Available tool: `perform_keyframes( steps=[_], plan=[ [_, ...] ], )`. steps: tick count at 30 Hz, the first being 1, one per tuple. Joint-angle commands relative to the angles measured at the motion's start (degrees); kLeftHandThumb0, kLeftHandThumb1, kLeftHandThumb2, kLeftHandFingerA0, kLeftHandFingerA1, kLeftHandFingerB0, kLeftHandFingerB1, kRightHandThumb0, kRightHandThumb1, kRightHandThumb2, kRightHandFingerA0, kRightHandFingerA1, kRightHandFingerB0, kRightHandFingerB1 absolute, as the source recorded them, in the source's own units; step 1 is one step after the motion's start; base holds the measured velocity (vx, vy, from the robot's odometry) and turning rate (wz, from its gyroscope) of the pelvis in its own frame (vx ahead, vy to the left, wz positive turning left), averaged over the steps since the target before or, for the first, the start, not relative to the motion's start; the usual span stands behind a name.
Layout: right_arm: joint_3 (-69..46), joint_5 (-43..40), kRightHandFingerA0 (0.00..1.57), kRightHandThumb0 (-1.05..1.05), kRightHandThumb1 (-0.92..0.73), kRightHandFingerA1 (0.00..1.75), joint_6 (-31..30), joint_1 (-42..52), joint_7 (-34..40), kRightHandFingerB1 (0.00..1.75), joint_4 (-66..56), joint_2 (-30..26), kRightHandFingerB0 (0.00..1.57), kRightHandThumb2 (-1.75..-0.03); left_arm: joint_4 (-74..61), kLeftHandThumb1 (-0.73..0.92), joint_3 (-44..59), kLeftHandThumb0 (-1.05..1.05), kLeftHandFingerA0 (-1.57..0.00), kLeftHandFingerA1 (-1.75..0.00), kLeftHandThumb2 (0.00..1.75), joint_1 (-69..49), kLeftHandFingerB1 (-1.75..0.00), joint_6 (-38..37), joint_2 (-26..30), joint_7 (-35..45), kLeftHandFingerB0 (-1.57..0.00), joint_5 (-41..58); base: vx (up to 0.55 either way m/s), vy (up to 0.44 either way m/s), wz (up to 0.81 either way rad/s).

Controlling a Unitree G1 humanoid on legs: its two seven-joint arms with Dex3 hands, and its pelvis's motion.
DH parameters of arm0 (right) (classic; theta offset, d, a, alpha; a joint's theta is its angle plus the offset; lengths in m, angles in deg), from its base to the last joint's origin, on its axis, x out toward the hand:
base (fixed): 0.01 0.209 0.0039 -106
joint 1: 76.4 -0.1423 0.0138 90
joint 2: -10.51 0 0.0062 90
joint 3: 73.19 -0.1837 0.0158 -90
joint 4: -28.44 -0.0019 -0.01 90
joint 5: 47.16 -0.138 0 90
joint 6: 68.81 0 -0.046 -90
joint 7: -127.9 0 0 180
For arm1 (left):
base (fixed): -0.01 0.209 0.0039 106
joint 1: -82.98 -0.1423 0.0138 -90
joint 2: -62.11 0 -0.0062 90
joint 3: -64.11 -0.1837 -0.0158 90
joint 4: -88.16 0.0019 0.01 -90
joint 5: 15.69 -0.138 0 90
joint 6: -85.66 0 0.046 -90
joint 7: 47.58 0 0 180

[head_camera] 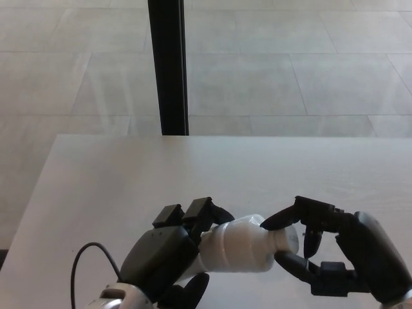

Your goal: The robot uses its left hand to to lift the bottle kept on the middle of the desk and tilts it towards its right hand. It then uses its right hand to rotate its cap to open it and places the bottle and cap back on the desk

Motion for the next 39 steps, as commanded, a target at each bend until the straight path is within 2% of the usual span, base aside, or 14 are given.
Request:
perform_keyframes(
  steps=[1,3,8,13,14,21,22,24,29,31,34,35,36,39],
  plan=[
    [-4.93,11.15,0.72,-0.32,-0.81,1.75,27.55,-5.91,13.22,0.87,4.89,-5.46,0.73,-0.64,0.24,0.33,-1.21,0.26,-1.21,-1.67,1.69,-0.31,-1.43,1.06,0.44,0.81,-1.07,-2.13,0.00,0.000,0.00],
    [-4.99,11.58,0.76,-0.29,-0.79,1.71,29.55,-6.57,12.56,0.86,5.39,-6.70,0.72,-0.64,-0.13,0.65,-1.07,0.17,-1.27,-1.31,1.35,-0.42,-1.24,1.27,0.38,1.18,-1.20,-1.85,0.00,0.000,0.00],
    [-4.87,13.47,0.74,-0.27,-0.74,1.67,32.42,-7.90,13.03,0.89,6.45,-7.89,0.72,-0.72,0.29,0.36,-0.92,0.32,-1.20,-1.63,1.66,-0.32,-1.40,0.90,0.25,0.93,-1.10,-1.81,0.00,0.000,0.00],
    [-4.18,16.13,0.75,-0.34,-0.77,1.57,38.07,-10.88,12.47,0.93,7.80,-9.43,0.65,-0.71,-0.28,0.67,-0.68,0.16,-1.27,-1.31,1.36,-0.45,-1.24,1.38,0.23,1.76,-1.21,-1.52,0.00,0.000,0.00],
    [-4.25,17.46,0.75,-0.33,-0.75,1.53,38.41,-11.21,12.77,0.95,7.45,-10.03,0.65,-0.73,-0.49,0.32,-0.69,0.24,-1.20,-1.66,1.63,-0.50,-1.41,1.88,0.14,1.89,-1.06,-1.70,0.00,0.000,0.00],
    [-5.56,18.94,0.76,-0.36,-0.72,1.46,42.27,-13.19,12.72,0.98,8.59,-11.84,0.66,-0.69,0.10,0.47,-0.78,0.31,-1.32,-1.45,1.39,-0.14,-1.31,1.46,0.02,1.98,-1.18,-1.45,0.00,0.000,0.00],
    [-5.83,19.10,0.76,-0.37,-0.73,1.47,42.52,-13.30,12.85,0.99,8.69,-12.07,0.64,-0.69,-0.17,0.33,-0.82,0.24,-1.09,-1.75,1.60,-0.32,-1.51,1.85,-0.10,2.06,-1.01,-1.53,0.00,0.000,0.00],
    [-6.47,19.97,0.74,-0.36,-0.73,1.47,43.12,-13.65,12.69,0.99,8.74,-13.62,0.61,-0.69,-0.02,0.64,-0.97,0.13,-1.18,-1.24,1.30,-0.21,-1.17,1.24,0.24,1.85,-1.12,-1.86,0.00,0.000,0.00],
    [-7.78,19.87,0.75,-0.38,-0.68,1.43,45.01,-14.27,12.41,0.97,9.81,-14.74,0.62,-0.66,0.00,0.64,-1.00,0.13,-1.18,-1.23,1.30,-0.23,-1.17,1.20,0.24,1.77,-1.12,-1.90,0.00,0.000,0.00],
    [-6.45,16.77,0.72,-0.34,-0.68,1.32,40.68,-12.23,10.05,0.56,8.80,-15.58,0.48,-0.68,-0.23,0.39,-0.92,0.11,-1.20,-1.67,1.47,-0.99,-1.41,0.97,0.02,1.63,-1.04,-1.29,0.00,0.000,0.00],
    [-5.58,14.41,0.63,-0.44,-0.77,1.27,38.07,-11.06,8.13,0.44,7.87,-15.97,0.32,-0.64,0.77,0.37,-0.97,0.12,-1.21,-1.68,1.49,-0.84,-1.41,-0.27,-0.01,0.99,-1.07,-0.92,0.00,0.000,0.00],
    [-5.57,13.79,0.58,-0.49,-0.79,1.12,36.23,-10.01,7.57,0.40,7.00,-15.93,0.24,-0.63,1.02,0.65,-0.90,0.12,-1.19,-1.24,1.30,-1.02,-1.18,-0.67,-0.13,0.75,-1.13,-0.55,0.00,0.000,0.00],
    [-6.18,14.10,0.49,-0.52,-0.80,1.11,33.50,-8.40,7.40,0.41,5.33,-15.79,0.16,-0.64,0.64,0.32,-0.91,0.24,-1.20,-1.68,1.62,-1.32,-1.42,-0.12,-0.24,1.01,-1.07,-0.48,0.00,0.000,0.00],
    [-8.20,14.94,0.35,-0.68,-0.61,0.80,27.25,-4.89,7.56,0.41,1.22,-14.36,0.03,-0.95,0.41,0.67,-1.07,0.21,-1.33,-1.37,1.39,-1.57,-1.30,0.13,-0.20,0.37,-1.28,-1.37,0.00,0.000,0.00]
  ],
)
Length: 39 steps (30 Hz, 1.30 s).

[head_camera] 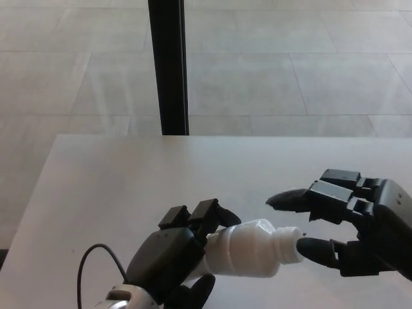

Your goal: The robot uses its left hand to to lift the bottle kept on the middle of the desk and tilts it towards its right hand. It then uses its right hand to rotate its cap to open it and places the bottle and cap back on the desk

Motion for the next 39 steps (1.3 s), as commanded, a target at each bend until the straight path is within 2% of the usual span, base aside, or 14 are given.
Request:
perform_keyframes(
  steps=[1,2,3,7,9,11,12,13,14,15,21,22,24,39],
  plan=[
    [-3.38,4.61,0.35,-0.68,-0.61,0.80,2.14,3.48,2.30,0.41,-4.93,-1.42,0.03,-0.95,0.33,0.67,-0.54,0.21,-1.33,-1.37,1.39,-1.09,-1.30,0.09,1.03,0.12,-1.28,-1.40,0.00,0.000,0.00],
    [-4.09,4.88,0.27,-0.70,-0.60,0.74,0.91,4.31,2.21,0.36,-5.98,-1.19,0.00,-0.96,0.45,0.68,-0.69,0.21,-1.33,-1.37,1.40,-0.93,-1.30,0.28,0.96,0.12,-1.26,-1.65,0.00,0.000,0.00],
    [-4.52,4.75,0.18,-0.68,-0.76,0.79,0.09,4.90,2.15,0.34,-6.58,-0.80,0.03,-0.63,0.47,0.29,-0.73,0.29,-1.19,-1.66,1.64,-0.74,-1.43,0.12,1.34,0.56,-1.08,-1.63,0.00,0.000,0.00],
    [-5.37,2.91,0.02,-0.76,-0.82,0.73,-7.76,8.71,-1.89,0.15,-11.19,-0.06,0.00,-0.64,-0.01,0.41,-0.89,0.21,-1.14,-1.58,1.50,-0.78,-1.28,1.29,1.45,1.11,-1.00,-2.19,0.00,0.000,0.00],
    [-5.37,1.82,0.09,-0.85,-0.68,0.67,-11.75,11.41,-4.45,0.26,-13.32,-0.15,0.00,-1.01,0.28,0.65,-0.99,0.15,-1.20,-1.24,1.30,-0.69,-1.17,0.26,1.58,0.73,-1.13,-2.06,0.00,0.000,0.00],
    [-5.15,0.96,0.06,-0.76,-0.84,0.74,-12.93,12.28,-5.19,0.26,-13.76,-0.18,0.00,-0.65,0.12,0.36,-0.99,0.27,-1.17,-1.64,1.57,-0.79,-1.39,0.55,1.39,0.62,-1.06,-2.06,0.00,0.000,0.00],
    [-4.92,-0.45,0.09,-0.75,-0.83,0.71,-14.85,13.29,-6.60,0.32,-14.53,-0.07,0.00,-0.66,-0.18,0.65,-1.17,0.15,-1.19,-1.24,1.30,-0.74,-1.17,0.84,1.70,0.93,-1.13,-2.57,0.00,0.000,0.00],
    [-4.89,-0.98,0.13,-0.74,-0.81,0.70,-15.80,14.08,-6.80,0.35,-14.76,0.34,0.04,-0.65,-0.39,0.37,-0.92,0.26,-1.23,-1.65,1.55,-1.03,-1.40,1.06,1.25,0.78,-1.08,-2.04,0.00,0.000,0.00],
    [-5.03,-0.47,0.19,-0.75,-0.63,0.66,-16.89,14.83,-6.78,0.45,-15.03,0.78,0.04,-0.99,-0.17,0.37,-0.89,0.25,-1.20,-1.64,1.56,-1.02,-1.40,0.43,1.38,0.48,-1.08,-1.96,0.00,0.000,0.00],
    [-4.94,-1.39,0.26,-0.70,-0.78,0.71,-18.61,15.93,-7.32,0.37,-15.27,1.47,0.19,-0.63,-0.47,0.65,-0.79,0.14,-1.17,-1.23,1.30,-0.89,-1.16,1.40,1.09,0.89,-1.11,-1.94,0.00,0.000,0.00],
    [-4.35,0.22,0.52,-0.65,-0.74,0.82,-22.09,18.19,-7.37,0.39,-15.47,3.93,0.34,-0.62,-0.45,0.64,-0.87,0.14,-1.19,-1.23,1.30,-0.64,-1.16,1.33,1.44,1.07,-1.12,-2.36,0.00,0.000,0.00],
    [-3.69,0.15,0.55,-0.64,-0.71,0.90,-25.20,19.11,-8.12,0.42,-15.98,5.72,0.39,-0.61,-0.25,0.37,-0.66,0.29,-1.07,-1.71,1.54,-0.67,-1.47,0.77,1.39,0.91,-1.01,-1.81,0.00,0.000,0.00],
    [-3.22,0.51,0.55,-0.62,-0.69,0.98,-27.39,19.78,-8.21,0.43,-16.00,7.48,0.42,-0.61,-0.20,0.49,-0.54,0.34,-1.29,-1.42,1.37,-0.64,-1.28,0.65,1.37,0.76,-1.17,-1.72,0.00,0.000,0.00],
    [-3.88,0.15,0.58,-0.60,-0.65,1.13,-34.75,14.89,-4.41,0.46,-13.06,16.33,0.48,-0.61,0.41,0.36,-0.27,0.28,-1.17,-1.67,1.65,-1.17,-1.43,0.04,0.93,0.22,-1.07,-0.88,0.00,0.000,0.00]
  ],
)
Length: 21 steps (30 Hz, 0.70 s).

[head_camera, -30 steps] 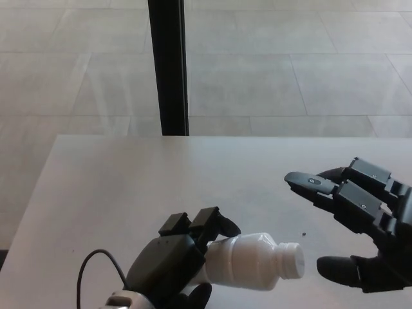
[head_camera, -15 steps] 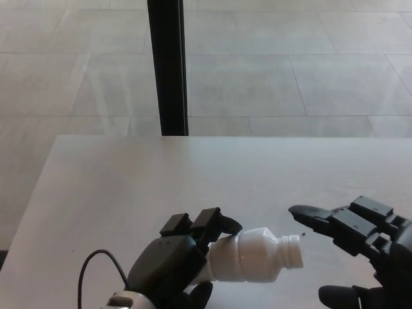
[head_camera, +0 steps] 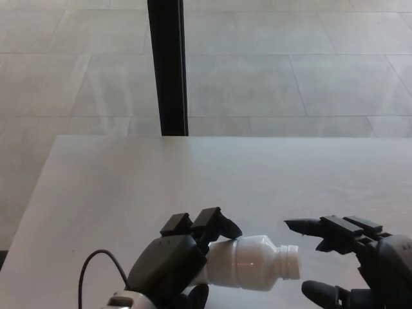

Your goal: The robot uses its left hand to to lift the bottle kept on the middle of the desk and tilts it towards its right hand. It then uses its right hand to rotate its cap to open it and places the bottle and cap back on the desk

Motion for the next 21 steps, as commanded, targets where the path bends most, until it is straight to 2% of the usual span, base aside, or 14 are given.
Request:
perform_keyframes(
  steps=[1,3,4,5,6,7,8,9,11,16,17,18,19,21],
  plan=[
    [-1.70,-2.35,0.57,-0.59,-0.66,1.16,-8.99,-3.18,2.51,0.47,1.76,3.63,0.48,-0.61,0.37,0.68,0.41,0.19,-1.27,-1.32,1.37,-0.79,-1.25,-0.52,0.61,-0.47,-1.21,-0.18,0.00,0.000,0.00],
    [-2.29,-3.15,0.56,-0.58,-0.66,1.17,-9.05,-4.13,2.77,0.47,2.09,4.30,0.48,-0.60,0.60,0.67,0.26,0.18,-1.27,-1.31,1.36,-0.69,-1.24,-0.76,0.68,-0.90,-1.20,-0.63,0.00,0.000,0.00],
    [-2.57,-3.00,0.56,-0.57,-0.66,1.17,-8.61,-4.41,3.25,0.48,2.50,4.43,0.48,-0.60,0.34,0.36,0.32,0.31,-1.19,-1.67,1.66,-0.72,-1.43,-0.12,0.56,-0.43,-1.08,-0.45,0.00,0.000,0.00],
    [-2.77,-3.14,0.56,-0.58,-0.66,1.17,-8.54,-4.58,3.40,0.47,2.86,4.51,0.49,-0.60,0.22,0.69,0.35,0.18,-1.28,-1.33,1.38,-0.75,-1.26,-0.18,0.60,-0.35,-1.21,-0.34,0.00,0.000,0.00],
    [-2.96,-3.14,0.57,-0.57,-0.65,1.17,-8.42,-4.66,3.61,0.47,3.20,4.40,0.49,-0.60,0.16,0.70,0.61,0.18,-1.28,-1.33,1.39,-0.77,-1.26,0.01,0.37,-0.22,-1.21,0.14,0.00,0.000,0.00],
    [-3.00,-3.02,0.69,-0.58,-0.52,1.02,-8.79,-4.28,3.54,0.59,3.09,4.38,0.43,-0.94,0.51,0.74,0.97,0.19,-1.33,-1.38,1.43,-0.81,-1.30,-0.98,0.08,-1.04,-1.25,0.75,0.00,0.000,0.00],
    [-2.95,-3.05,0.69,-0.58,-0.52,1.02,-8.87,-4.29,3.59,0.59,3.09,4.34,0.43,-0.94,0.52,0.74,1.00,0.19,-1.33,-1.38,1.43,-0.82,-1.30,-1.01,0.05,-1.02,-1.25,0.74,0.00,0.000,0.00],
    [-2.89,-3.31,0.58,-0.56,-0.64,1.18,-9.25,-4.01,3.25,0.48,2.89,4.32,0.51,-0.60,0.16,0.76,1.08,0.19,-1.31,-1.38,1.44,-0.91,-1.30,-0.68,0.07,-0.51,-1.23,0.95,0.00,0.000,0.00],
    [-2.65,-3.10,0.62,-0.57,-0.62,1.18,-9.78,-3.47,2.96,0.48,2.77,3.92,0.55,-0.60,1.22,0.78,1.25,0.19,-1.38,-1.43,1.48,-0.75,-1.35,-3.12,0.06,-2.38,-1.29,0.95,0.00,0.000,0.00],
    [-1.96,-2.19,0.60,-0.57,-0.65,1.16,-10.88,-2.51,2.83,0.45,2.36,3.16,0.53,-0.60,1.24,0.79,1.83,0.18,-1.39,-1.45,1.50,-1.01,-1.36,-3.58,-0.66,-2.84,-1.30,1.42,0.00,0.000,0.00],
    [-1.75,-2.21,0.61,-0.56,-0.64,1.13,-10.80,-2.32,2.81,0.44,2.54,2.99,0.53,-0.60,1.43,0.80,1.98,0.17,-1.33,-1.40,1.48,-0.94,-1.33,-3.83,-0.86,-3.30,-1.26,1.46,0.00,0.000,0.00],
    [-1.45,-2.35,0.71,-0.57,-0.52,1.00,-10.81,-2.05,2.46,0.57,2.72,2.73,0.45,-0.95,1.40,0.79,2.10,0.17,-1.34,-1.41,1.48,-0.74,-1.34,-3.81,-0.84,-3.30,-1.27,1.36,0.00,0.000,0.00],
    [-1.21,-2.59,0.62,-0.58,-0.64,1.12,-11.07,-1.94,2.15,0.42,2.66,2.58,0.53,-0.60,1.37,0.41,2.18,0.25,-1.17,-1.74,1.74,-0.52,-1.54,-3.69,-0.90,-3.26,-1.10,1.21,0.00,0.000,0.00],
    [-0.76,-2.89,0.62,-0.58,-0.64,1.12,-11.04,-1.80,1.99,0.42,2.64,2.28,0.53,-0.60,1.50,0.41,2.31,0.25,-1.18,-1.74,1.74,-0.25,-1.53,-3.87,-0.92,-3.24,-1.11,1.24,0.00,0.000,0.00]
  ],
)
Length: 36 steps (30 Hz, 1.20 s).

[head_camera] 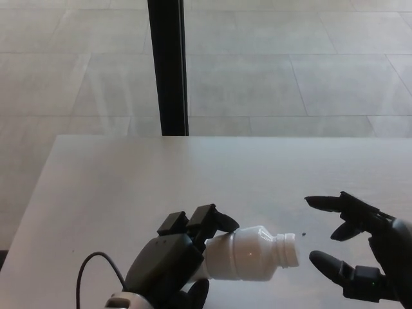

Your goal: The robot uses its left hand to to lift the bottle kept on the middle of the desk and tilts it towards its right hand. It then uses its right hand to rotate its cap to open it and places the bottle and cap back on the desk

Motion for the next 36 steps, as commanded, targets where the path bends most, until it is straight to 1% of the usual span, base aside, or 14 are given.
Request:
perform_keyframes(
  steps=[1,7,8,10,13,14,17,22,23,25,26,27,29,36],
  plan=[
    [0.62,-1.02,0.62,-0.58,-0.64,1.12,-1.68,0.91,0.02,0.42,0.15,-1.45,0.53,-0.60,0.50,0.41,0.74,0.25,-1.18,-1.74,1.74,0.30,-1.53,-1.76,0.00,-1.57,-1.11,0.35,0.00,0.000,0.00],
    [3.19,-1.12,0.60,-0.60,-0.64,1.13,-2.17,0.67,-1.01,0.44,-1.39,-1.82,0.50,-0.60,0.88,0.41,0.74,0.28,-1.19,-1.72,1.75,1.18,-1.51,-2.27,-0.48,-2.64,-1.11,-0.12,0.00,0.000,0.00],
    [3.47,-1.07,0.71,-0.59,-0.53,1.00,-1.97,0.37,-0.70,0.57,-1.20,-1.86,0.43,-0.95,0.89,0.79,0.50,0.20,-1.38,-1.43,1.48,1.29,-1.36,-2.40,-0.26,-2.88,-1.31,-0.74,0.00,0.000,0.00],
    [3.72,-1.21,0.70,-0.59,-0.53,1.01,-2.28,0.34,-0.61,0.57,-1.36,-1.98,0.42,-0.95,0.99,0.41,0.49,0.29,-1.20,-1.71,1.75,1.27,-1.50,-2.51,-0.35,-2.99,-1.12,-0.56,0.00,0.000,0.00],
    [4.39,-1.18,0.60,-0.58,-0.65,1.15,-3.75,-0.29,-0.81,0.43,-2.25,-1.44,0.50,-0.60,0.56,0.38,0.56,0.25,-1.14,-1.75,1.74,0.60,-1.52,-1.71,-0.74,-1.80,-1.08,0.63,0.00,0.000,0.00],
    [4.51,-1.34,0.60,-0.58,-0.65,1.14,-4.03,-0.63,-0.72,0.44,-2.40,-1.32,0.50,-0.60,0.33,0.77,0.55,0.18,-1.31,-1.38,1.45,0.65,-1.31,-1.67,-0.56,-1.69,-1.25,0.35,0.00,0.000,0.00],
    [4.70,-1.38,0.62,-0.59,-0.65,1.12,-4.02,-0.90,-0.31,0.44,-2.28,-1.53,0.51,-0.60,0.78,0.42,0.69,0.29,-1.19,-1.73,1.75,0.62,-1.53,-2.24,-0.71,-2.03,-1.12,0.68,0.00,0.000,0.00],
    [4.83,-1.12,0.60,-0.58,-0.66,1.16,-3.31,-2.00,0.62,0.45,-1.16,-1.76,0.49,-0.61,0.53,0.41,0.71,0.28,-1.16,-1.72,1.75,0.60,-1.52,-1.49,-0.80,-1.65,-1.10,0.56,0.00,0.000,0.00],
    [4.91,-1.08,0.70,-0.60,-0.55,1.02,-3.23,-2.06,0.77,0.58,-0.98,-1.73,0.42,-0.96,0.83,0.40,0.67,0.28,-1.15,-1.72,1.75,0.66,-1.52,-2.05,-0.73,-2.05,-1.10,0.46,0.00,0.000,0.00],
    [4.84,-1.24,0.70,-0.60,-0.55,1.01,-3.52,-2.16,0.79,0.58,-0.87,-1.66,0.42,-0.96,0.97,0.36,0.65,0.27,-1.12,-1.74,1.74,0.79,-1.53,-2.14,-0.85,-2.15,-1.07,0.50,0.00,0.000,0.00],
    [4.78,-1.27,0.62,-0.57,-0.66,1.13,-3.59,-2.05,0.81,0.45,-0.85,-1.69,0.50,-0.60,1.13,0.43,0.69,0.26,-1.19,-1.74,1.73,0.78,-1.53,-2.18,-1.03,-2.20,-1.11,0.72,0.00,0.000,0.00],
    [4.67,-1.29,0.71,-0.59,-0.54,1.00,-3.65,-1.91,0.90,0.58,-0.67,-1.73,0.42,-0.96,1.40,0.42,0.76,0.26,-1.18,-1.74,1.72,0.78,-1.52,-2.33,-1.21,-2.29,-1.11,1.01,0.00,0.000,0.00],
    [4.61,-1.09,0.71,-0.59,-0.54,1.00,-3.84,-1.80,1.05,0.58,-0.51,-1.75,0.43,-0.96,0.72,0.43,0.78,0.27,-1.17,-1.74,1.71,0.63,-1.52,-1.26,-1.22,-1.78,-1.09,0.75,0.00,0.000,0.00],
    [4.30,-0.81,0.62,-0.56,-0.65,1.17,-4.85,-1.63,0.64,0.45,0.31,-2.56,0.49,-0.60,1.07,0.45,1.23,0.25,-1.17,-1.74,1.70,0.92,-1.53,-1.90,-0.98,-1.94,-1.10,1.06,0.00,0.000,0.00]
  ],
)
